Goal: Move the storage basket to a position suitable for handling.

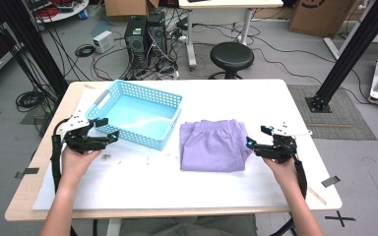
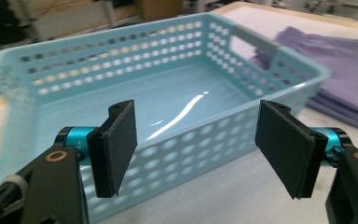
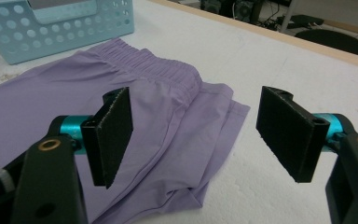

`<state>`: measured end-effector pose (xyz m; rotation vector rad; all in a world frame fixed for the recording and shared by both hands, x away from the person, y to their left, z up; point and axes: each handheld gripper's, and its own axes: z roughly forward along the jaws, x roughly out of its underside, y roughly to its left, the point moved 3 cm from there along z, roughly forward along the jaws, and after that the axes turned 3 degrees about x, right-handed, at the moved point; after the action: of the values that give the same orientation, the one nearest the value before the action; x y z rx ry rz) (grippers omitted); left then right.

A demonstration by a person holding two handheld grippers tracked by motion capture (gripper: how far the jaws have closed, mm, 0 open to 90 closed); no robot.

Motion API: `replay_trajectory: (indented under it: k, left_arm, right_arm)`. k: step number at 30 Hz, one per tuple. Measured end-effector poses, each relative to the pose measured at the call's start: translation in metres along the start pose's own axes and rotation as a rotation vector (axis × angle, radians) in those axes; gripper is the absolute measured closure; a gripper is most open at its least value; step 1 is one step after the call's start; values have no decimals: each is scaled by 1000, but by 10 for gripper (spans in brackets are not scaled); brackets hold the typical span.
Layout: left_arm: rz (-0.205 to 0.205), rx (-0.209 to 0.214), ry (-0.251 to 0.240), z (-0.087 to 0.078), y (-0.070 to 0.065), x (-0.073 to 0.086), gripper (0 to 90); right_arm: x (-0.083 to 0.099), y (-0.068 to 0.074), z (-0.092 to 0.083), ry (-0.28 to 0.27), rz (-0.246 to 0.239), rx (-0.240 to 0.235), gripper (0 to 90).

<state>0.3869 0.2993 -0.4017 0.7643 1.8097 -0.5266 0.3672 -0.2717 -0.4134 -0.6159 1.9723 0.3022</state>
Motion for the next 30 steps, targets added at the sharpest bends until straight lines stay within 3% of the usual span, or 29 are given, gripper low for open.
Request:
replay_trajectory:
  k: [8,9,10,15,18,22,30]
  left_arm:
    - [-37,-90,15,-21,37,16,294]
    - [-37,-90,15,-21,37,16,294]
    - [-56,-103,13,-25,46,20,294]
    - [-91,-143,28,-27,69,34,282]
    - [-112,-135,38,-23,80,42,280]
    - [-108,-136,55,-16,89,48,278]
    - [-73,-107,29,-1,90,50,288]
  right_arm:
    - [-5,2,6,-2,-10,-5,274]
    - [-5,2,6,-2,-10,-5,274]
    - [-6,1,8,-4,-10,-1,274]
    - [-8,0,13,-8,-12,-1,274]
    - [-9,-1,15,-3,-12,1,274]
    - [-11,0,16,-3,-18,0,274]
    - [-13,3,19,-3,-26,-4,274]
